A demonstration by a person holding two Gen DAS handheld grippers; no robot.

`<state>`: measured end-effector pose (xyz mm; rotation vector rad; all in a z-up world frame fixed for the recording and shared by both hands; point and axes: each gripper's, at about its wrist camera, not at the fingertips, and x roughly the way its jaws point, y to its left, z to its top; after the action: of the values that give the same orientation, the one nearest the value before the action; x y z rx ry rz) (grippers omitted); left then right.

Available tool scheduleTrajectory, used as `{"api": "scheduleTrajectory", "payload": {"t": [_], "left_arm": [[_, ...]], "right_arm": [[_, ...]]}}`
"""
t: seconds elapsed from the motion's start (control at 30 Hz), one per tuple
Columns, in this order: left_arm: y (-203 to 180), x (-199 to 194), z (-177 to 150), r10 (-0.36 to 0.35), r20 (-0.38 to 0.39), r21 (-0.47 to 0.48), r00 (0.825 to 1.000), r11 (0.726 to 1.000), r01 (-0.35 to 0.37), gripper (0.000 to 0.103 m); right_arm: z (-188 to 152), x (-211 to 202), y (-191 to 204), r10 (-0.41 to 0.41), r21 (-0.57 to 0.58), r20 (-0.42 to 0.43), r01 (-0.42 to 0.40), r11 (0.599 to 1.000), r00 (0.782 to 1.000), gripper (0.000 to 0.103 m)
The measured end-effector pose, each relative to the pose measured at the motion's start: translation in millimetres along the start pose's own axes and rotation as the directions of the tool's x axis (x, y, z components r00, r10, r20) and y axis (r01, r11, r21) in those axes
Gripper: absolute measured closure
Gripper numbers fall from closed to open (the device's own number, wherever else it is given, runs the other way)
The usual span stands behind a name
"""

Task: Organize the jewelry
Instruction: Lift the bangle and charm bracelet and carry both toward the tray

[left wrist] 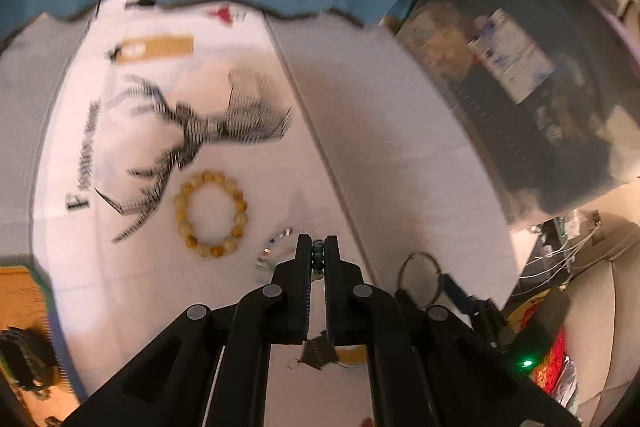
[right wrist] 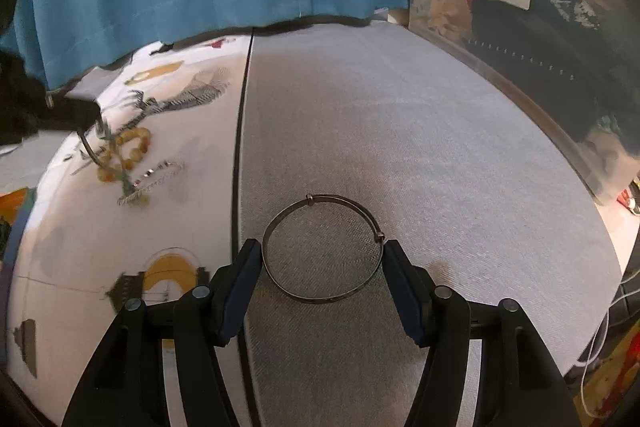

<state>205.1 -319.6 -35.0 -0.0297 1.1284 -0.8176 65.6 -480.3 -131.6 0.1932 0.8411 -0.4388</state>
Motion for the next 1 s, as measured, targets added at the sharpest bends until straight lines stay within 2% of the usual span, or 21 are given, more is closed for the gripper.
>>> {"api": "scheduleTrajectory", "payload": {"t": [0.2,0.37,0.5,0.7,1.0], "left_arm": [[-13,-48,1,-0.006,0.075,0.038,0.997,0.999,0.003,0.099],[-17,-94,-25,0.027,0.107,0.065,0.994,0.997,-0.034,0.099],[-11,-133,-61,0.066,0.134,0.070,0.989,0.995,-0.076,0.099],[11,-200,-133,0.109,0.172,0.035,0.979,0.993,-0.117,0.099],[33,-266,-239,0.147,0.199,-0.035,0.969,0.989,-0.143,0.099]], "right_arm": [[8,-37,7,0.002,-0.027,0.055,-0.001,1.000,0.998,0.040],[8,-80,15,0.027,-0.050,0.091,-0.023,0.998,0.996,0.040],[-7,-121,27,0.059,-0.090,0.101,-0.050,0.995,0.993,0.040],[-48,-190,47,0.117,-0.146,0.096,-0.102,0.984,0.988,0.040],[-114,-277,89,0.204,-0.233,0.071,-0.182,0.955,0.977,0.040]]}}
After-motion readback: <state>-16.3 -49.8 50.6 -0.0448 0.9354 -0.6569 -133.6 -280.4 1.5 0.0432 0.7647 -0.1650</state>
